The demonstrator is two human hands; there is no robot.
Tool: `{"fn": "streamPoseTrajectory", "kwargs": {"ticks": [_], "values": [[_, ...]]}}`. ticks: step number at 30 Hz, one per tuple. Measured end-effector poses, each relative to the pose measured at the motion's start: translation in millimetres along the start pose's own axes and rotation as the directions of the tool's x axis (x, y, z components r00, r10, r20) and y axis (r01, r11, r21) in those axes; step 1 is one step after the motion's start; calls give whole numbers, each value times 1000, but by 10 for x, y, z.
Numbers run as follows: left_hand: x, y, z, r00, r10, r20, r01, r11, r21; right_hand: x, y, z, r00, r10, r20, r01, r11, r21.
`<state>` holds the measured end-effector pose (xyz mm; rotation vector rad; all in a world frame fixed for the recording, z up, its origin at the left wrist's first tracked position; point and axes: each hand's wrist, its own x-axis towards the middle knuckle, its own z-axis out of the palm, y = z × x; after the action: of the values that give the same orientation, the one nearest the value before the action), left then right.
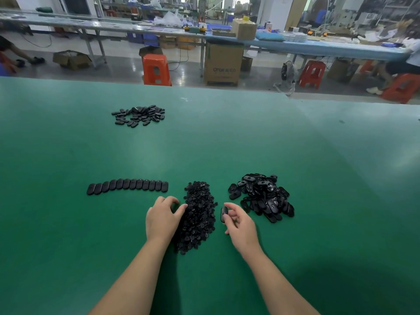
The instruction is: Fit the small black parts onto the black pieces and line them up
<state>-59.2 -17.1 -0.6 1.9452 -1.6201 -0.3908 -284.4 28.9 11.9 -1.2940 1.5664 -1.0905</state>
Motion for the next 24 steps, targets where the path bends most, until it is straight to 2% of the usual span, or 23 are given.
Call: {"fn": "streamPoseTrajectory", "kwargs": {"ticks": [9, 19, 24], "values": [[-4, -33, -8, 1000, 29, 10, -29, 999, -42, 44, 24, -19, 999, 32, -36, -34, 998, -47], [-14, 2, -53, 996, 75, 41, -74, 997, -23, 33, -2, 15, 997, 13, -70, -12, 1000, 17], [-14, -7, -67, 997, 54, 50, -50, 997, -62, 25, -7, 19, 998, 15, -63, -14, 1000, 12]]}}
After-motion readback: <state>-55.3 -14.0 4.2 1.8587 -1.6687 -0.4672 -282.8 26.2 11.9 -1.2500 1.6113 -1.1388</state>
